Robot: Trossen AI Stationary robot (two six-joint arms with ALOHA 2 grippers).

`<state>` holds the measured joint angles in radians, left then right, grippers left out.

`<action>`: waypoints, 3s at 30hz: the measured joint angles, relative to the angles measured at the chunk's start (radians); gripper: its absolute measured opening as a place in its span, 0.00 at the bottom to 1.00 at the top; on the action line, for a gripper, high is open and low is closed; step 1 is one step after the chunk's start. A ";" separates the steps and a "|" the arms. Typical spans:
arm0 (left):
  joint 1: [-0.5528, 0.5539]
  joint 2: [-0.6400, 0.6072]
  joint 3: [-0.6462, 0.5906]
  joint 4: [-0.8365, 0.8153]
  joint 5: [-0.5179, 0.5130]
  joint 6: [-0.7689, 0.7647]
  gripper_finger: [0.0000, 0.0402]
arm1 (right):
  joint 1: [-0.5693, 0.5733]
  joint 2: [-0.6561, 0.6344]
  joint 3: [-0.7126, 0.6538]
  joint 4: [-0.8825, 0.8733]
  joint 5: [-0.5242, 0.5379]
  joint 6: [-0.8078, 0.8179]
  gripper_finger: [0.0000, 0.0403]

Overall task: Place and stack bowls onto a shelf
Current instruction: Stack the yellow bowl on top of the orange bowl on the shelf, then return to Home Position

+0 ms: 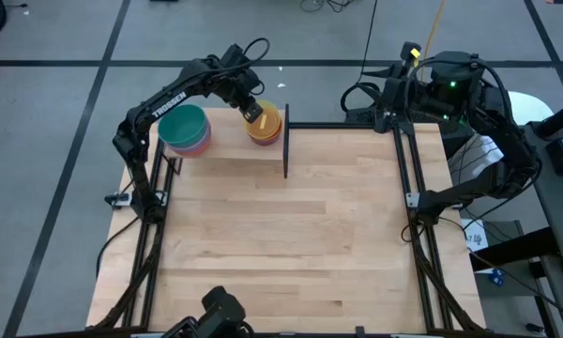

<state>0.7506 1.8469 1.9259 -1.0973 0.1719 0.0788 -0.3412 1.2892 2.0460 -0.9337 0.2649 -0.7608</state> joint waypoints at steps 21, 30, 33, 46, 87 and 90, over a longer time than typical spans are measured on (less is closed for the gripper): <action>-0.001 0.000 0.017 -0.023 0.000 -0.032 0.05 | 0.000 0.000 0.000 -0.001 0.000 0.016 0.28; -0.001 -0.001 0.017 -0.031 0.002 -0.035 0.10 | 0.000 0.000 0.000 -0.001 0.000 0.016 0.28; -0.001 -0.001 0.017 -0.032 0.002 -0.035 0.17 | 0.000 0.000 0.000 -0.001 0.000 0.016 0.28; -0.014 -0.094 0.018 -0.024 0.005 -0.018 0.26 | 0.000 -0.003 0.000 -0.002 0.000 0.011 0.28; -0.324 -0.576 -0.456 -0.477 -0.275 -0.512 0.26 | 0.000 -0.036 0.000 -0.004 -0.002 0.015 0.28; -0.326 -0.573 -0.492 -0.473 -0.308 -0.526 0.26 | 0.000 -0.036 0.000 -0.003 -0.004 0.014 0.28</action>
<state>0.4242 1.2743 1.4336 -1.5702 -0.1363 -0.4477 -0.3416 1.2530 2.0457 -0.9371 0.2611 -0.7464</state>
